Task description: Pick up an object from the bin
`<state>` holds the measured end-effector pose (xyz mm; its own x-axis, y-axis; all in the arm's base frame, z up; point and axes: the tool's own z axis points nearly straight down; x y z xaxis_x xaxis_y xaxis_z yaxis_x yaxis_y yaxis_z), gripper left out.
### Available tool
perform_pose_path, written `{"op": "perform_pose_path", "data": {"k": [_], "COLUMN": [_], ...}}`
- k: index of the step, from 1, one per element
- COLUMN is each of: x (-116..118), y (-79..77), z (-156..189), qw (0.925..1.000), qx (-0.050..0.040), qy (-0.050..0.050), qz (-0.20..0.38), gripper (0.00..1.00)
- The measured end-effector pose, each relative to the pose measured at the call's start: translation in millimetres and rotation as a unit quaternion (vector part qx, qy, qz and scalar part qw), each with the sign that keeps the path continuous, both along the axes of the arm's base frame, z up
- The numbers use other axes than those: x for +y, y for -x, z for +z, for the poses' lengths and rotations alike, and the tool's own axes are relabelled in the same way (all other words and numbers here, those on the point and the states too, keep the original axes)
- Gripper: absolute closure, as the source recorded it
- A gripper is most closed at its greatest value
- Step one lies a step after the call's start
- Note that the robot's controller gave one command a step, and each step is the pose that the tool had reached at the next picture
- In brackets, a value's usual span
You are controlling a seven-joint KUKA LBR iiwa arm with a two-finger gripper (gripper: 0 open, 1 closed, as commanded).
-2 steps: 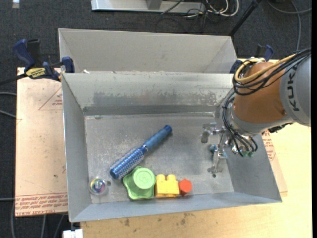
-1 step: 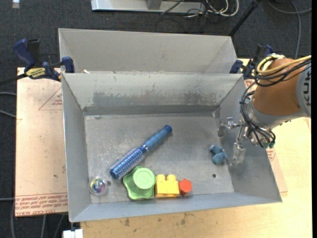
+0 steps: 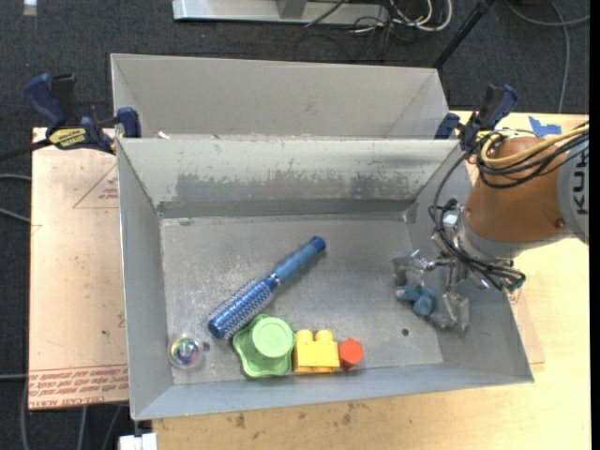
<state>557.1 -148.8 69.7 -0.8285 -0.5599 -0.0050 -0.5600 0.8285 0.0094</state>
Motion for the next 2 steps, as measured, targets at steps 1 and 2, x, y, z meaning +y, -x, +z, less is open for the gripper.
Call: {"op": "perform_pose_path", "data": {"k": [1,2], "x": [-2.1,7.1], "y": [-0.1,7.0], "z": [0.4,171.0], "qw": [1.0,0.9999], "qx": [-0.0009,-0.0064], "qy": [0.002,0.006], "qz": [0.0,-0.01], "gripper": [1.0,1.0]}}
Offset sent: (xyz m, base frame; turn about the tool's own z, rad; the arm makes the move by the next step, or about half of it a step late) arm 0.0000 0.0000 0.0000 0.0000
